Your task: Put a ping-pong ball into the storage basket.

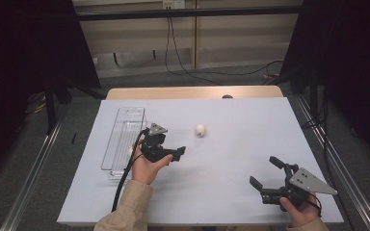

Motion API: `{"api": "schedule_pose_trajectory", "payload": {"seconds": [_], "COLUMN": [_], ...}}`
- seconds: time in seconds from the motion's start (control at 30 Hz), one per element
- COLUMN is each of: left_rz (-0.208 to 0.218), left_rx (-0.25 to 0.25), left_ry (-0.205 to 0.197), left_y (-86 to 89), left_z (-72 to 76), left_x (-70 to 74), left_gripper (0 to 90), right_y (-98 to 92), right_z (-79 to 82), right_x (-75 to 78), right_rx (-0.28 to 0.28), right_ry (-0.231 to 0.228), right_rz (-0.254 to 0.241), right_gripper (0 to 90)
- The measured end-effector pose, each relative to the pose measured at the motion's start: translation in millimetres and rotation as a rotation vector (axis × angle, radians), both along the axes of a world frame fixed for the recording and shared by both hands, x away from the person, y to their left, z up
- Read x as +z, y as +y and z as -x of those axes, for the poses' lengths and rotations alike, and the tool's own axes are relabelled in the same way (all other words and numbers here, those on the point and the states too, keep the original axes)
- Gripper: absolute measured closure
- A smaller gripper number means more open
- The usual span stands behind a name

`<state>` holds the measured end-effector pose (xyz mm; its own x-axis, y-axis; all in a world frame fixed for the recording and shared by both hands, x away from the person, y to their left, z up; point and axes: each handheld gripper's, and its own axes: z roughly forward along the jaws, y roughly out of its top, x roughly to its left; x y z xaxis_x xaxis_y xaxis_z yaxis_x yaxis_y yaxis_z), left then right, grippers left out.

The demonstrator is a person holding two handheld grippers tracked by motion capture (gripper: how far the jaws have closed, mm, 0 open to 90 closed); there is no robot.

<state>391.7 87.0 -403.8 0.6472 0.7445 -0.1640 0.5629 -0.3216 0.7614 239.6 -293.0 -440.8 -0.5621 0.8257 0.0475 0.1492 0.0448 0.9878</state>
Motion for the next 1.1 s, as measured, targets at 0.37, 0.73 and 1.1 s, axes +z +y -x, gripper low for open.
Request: {"api": "schedule_pose_trajectory", "payload": {"seconds": [0.37, 0.73, 1.1], "left_rz": [-0.013, -0.023, -0.019], "left_rx": [-0.008, -0.010, -0.011], "left_ry": [-0.001, 0.001, -0.003], "left_y": [-3.8, -10.2, -16.6], "left_z": [-0.2, -2.2, -5.5], "left_x": [-2.3, -7.6, -8.8], "left_gripper": [11.6, 11.7, 11.7], "right_y": [-0.3, -1.3, -2.1], "right_z": [-0.4, -0.8, -1.2], "right_x": [0.0, 0.4, 0.3], "right_rx": [0.000, 0.000, -0.004], "right_ry": [0.000, -0.003, -0.001], "right_rz": [-0.001, 0.000, -0.006], "right_gripper": [2.8, 2.8, 2.8]}}
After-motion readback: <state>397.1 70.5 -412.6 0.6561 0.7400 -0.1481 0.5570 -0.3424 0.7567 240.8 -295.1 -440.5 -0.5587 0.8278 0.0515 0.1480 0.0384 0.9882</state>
